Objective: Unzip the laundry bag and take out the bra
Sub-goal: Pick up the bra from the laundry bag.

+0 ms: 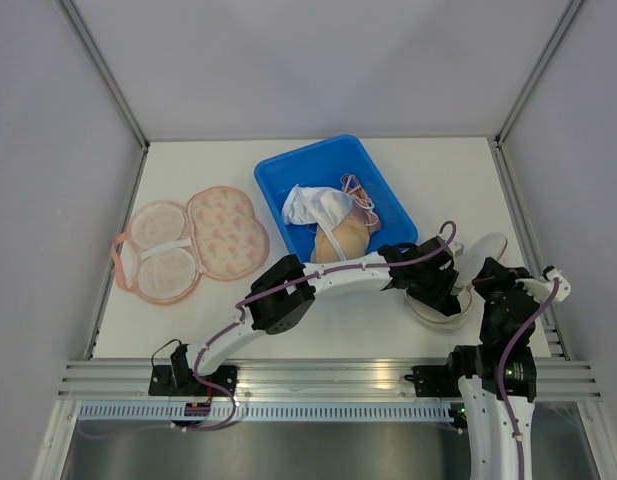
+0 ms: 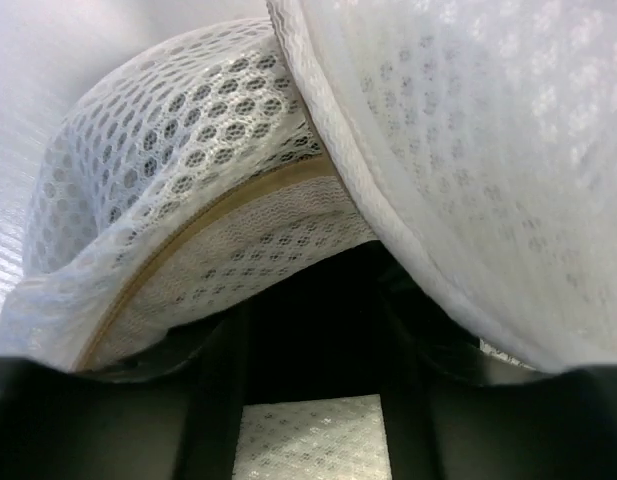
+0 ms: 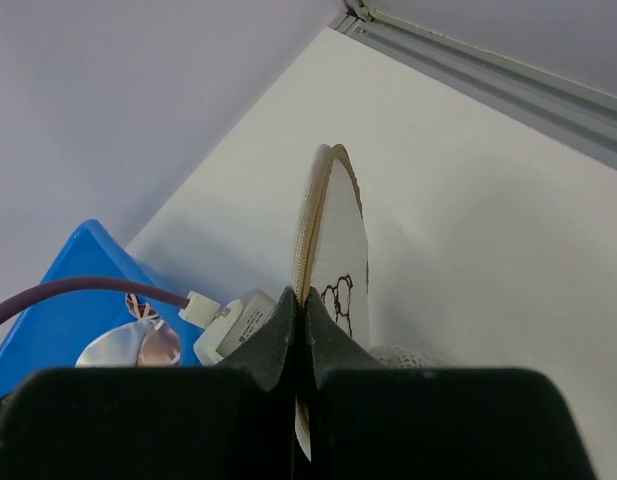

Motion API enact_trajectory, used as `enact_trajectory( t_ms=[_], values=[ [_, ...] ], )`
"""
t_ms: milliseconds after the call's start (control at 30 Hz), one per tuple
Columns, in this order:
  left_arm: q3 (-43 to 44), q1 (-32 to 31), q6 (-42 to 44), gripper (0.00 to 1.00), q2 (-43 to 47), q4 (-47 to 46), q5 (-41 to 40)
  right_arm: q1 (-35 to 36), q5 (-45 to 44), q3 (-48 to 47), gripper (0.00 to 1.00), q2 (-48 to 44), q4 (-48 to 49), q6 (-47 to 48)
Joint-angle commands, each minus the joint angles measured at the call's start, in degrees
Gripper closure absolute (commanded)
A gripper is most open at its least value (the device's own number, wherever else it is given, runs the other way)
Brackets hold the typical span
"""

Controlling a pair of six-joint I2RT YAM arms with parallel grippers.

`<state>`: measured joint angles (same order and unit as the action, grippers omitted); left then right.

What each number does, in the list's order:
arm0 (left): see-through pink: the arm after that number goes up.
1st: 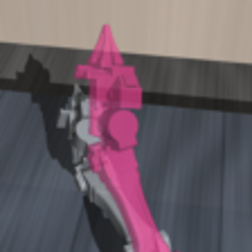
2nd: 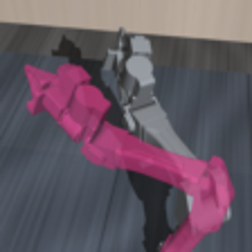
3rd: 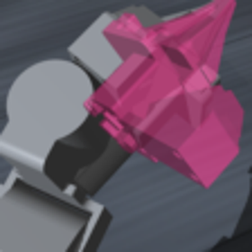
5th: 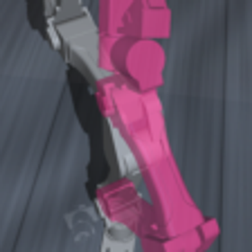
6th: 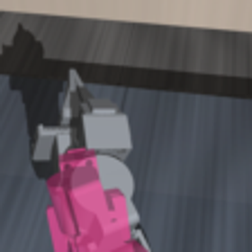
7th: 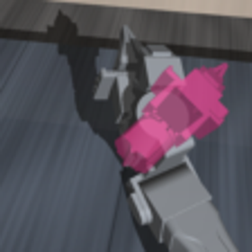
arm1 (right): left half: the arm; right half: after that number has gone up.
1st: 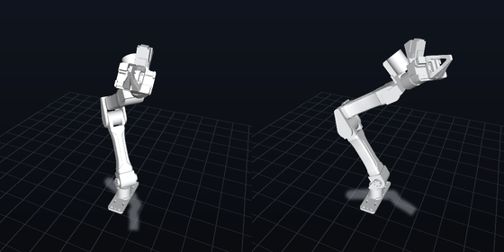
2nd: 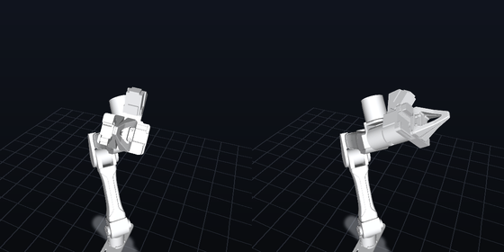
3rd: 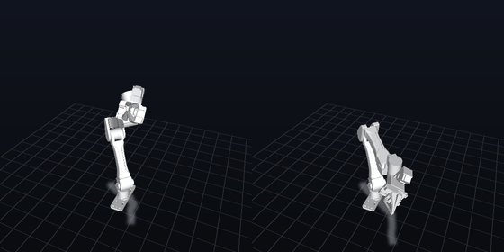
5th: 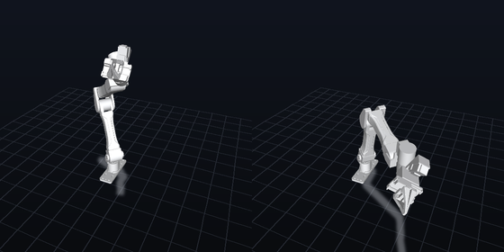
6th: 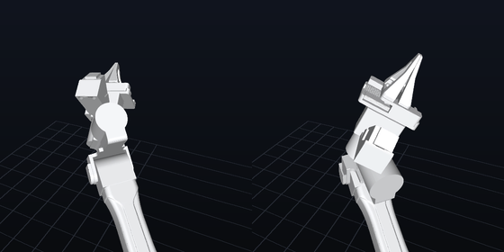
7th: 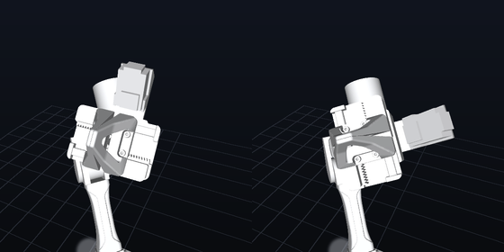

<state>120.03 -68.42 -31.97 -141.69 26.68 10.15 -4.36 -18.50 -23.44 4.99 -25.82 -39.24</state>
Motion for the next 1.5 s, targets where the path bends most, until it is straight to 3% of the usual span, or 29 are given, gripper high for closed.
enact_trajectory(
  t_ms=[0, 133, 200, 233, 733, 1467],
  values=[
    [-0.06, -0.83, -2.84, 0.52, -3.42, 0.75, -2.33, -0.12, -0.92, 1.46, 0.99, -0.77, -0.54, -3.9],
    [-0.84, -0.83, -3.28, 0.78, -2.11, -0.04, -3.38, -0.21, -1.18, 1.82, 1.0, -1.13, -0.63, -4.26],
    [-1.37, -0.83, -3.28, 0.96, -1.31, -0.66, -3.38, -0.12, -1.54, 1.38, 1.0, -1.22, -0.46, -4.26],
    [-1.55, -0.83, -3.28, 0.98, -0.88, -1.01, -3.56, -0.21, -2.06, 1.12, 1.0, -1.22, -0.46, -4.26],
    [-2.78, -0.57, -4.07, 0.98, 12.66, -1.98, -6.2, -0.12, -8.57, -2.66, 1.0, 2.39, -4.76, -5.14],
    [-0.23, 1.98, -3.46, 0.98, 21.63, -1.1, -6.73, -0.21, -9.01, -2.57, 0.99, 3.71, -4.33, -6.2]
  ],
)
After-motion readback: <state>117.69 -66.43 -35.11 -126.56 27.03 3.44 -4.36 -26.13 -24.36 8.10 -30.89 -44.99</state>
